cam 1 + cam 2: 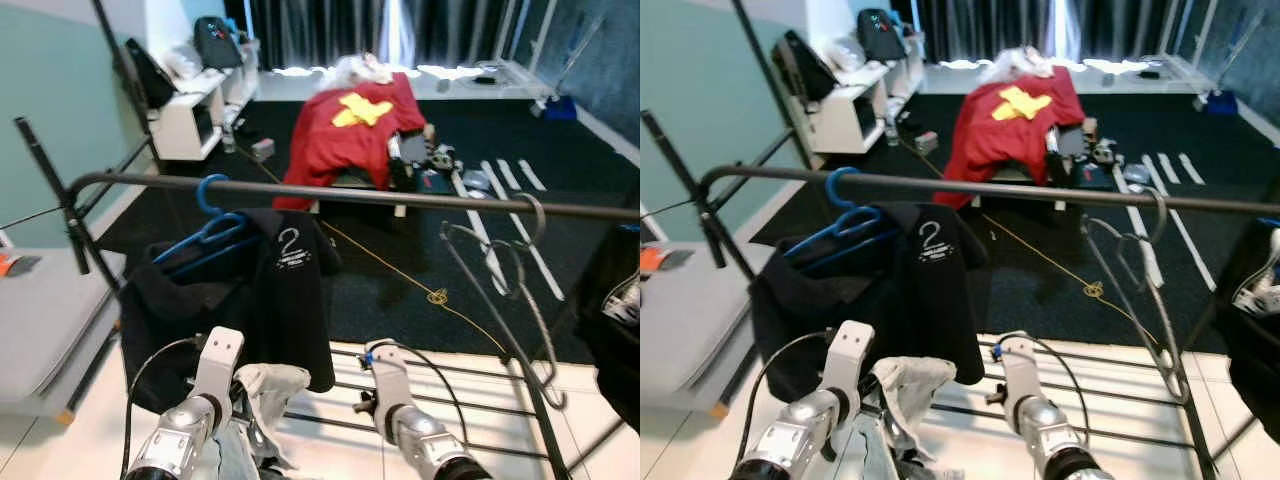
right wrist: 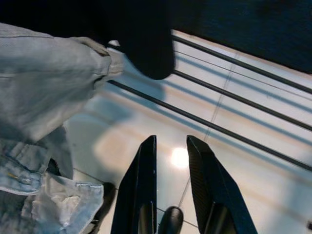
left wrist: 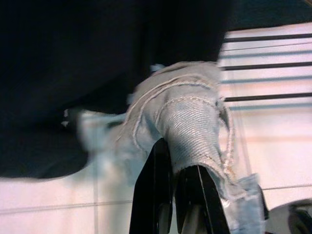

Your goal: Hang hanger

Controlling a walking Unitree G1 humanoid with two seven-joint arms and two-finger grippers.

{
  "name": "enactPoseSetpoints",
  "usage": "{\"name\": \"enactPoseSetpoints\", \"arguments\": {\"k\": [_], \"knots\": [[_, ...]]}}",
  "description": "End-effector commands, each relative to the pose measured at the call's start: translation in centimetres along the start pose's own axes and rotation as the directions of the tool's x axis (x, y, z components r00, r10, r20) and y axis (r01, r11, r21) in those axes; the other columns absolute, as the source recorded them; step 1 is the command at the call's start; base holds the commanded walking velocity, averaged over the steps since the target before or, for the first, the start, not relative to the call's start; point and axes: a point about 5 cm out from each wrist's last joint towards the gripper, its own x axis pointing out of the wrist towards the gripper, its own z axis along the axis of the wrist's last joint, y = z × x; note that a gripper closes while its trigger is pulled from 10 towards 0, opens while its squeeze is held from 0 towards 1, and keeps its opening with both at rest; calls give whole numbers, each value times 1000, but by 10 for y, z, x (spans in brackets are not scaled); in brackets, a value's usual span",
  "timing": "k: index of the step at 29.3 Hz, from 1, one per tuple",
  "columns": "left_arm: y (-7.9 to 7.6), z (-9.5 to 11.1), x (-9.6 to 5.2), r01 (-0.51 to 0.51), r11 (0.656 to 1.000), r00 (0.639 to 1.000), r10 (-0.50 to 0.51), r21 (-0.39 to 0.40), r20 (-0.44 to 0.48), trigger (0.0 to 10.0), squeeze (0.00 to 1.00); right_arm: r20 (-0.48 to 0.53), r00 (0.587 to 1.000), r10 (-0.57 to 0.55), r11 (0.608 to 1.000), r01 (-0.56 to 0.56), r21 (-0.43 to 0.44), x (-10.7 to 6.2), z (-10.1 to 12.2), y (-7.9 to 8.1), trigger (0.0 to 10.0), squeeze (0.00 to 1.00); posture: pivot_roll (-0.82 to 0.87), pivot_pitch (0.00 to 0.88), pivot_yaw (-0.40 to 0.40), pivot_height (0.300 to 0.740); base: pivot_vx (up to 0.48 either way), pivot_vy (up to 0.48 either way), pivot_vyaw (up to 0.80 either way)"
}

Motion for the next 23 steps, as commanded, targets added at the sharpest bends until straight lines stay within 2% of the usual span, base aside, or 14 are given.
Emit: {"name": "enactPoseSetpoints", "arguments": {"k": [1,12,20,23], "knots": [[2,-4,-1,-5,1000,1000,5,0,-17,10000,0,-21,999,29,1000,-29,8,1,-3,7,10000,0,58,0,14,740,0,0,800],[2,-6,0,2,1000,1000,-2,14,-20,10000,0,-54,996,67,997,-68,-20,1,-9,10,10000,0,55,0,15,740,0,0,800],[12,-6,1,-82,997,997,82,7,2,10000,0,-64,994,86,994,-89,-58,0,-12,8,10000,0,53,0,-2,740,0,0,800],[14,-7,0,-116,993,993,116,-22,13,10000,0,-54,994,93,993,-96,-63,0,-12,7,10000,0,65,0,-37,740,0,0,800]]}}
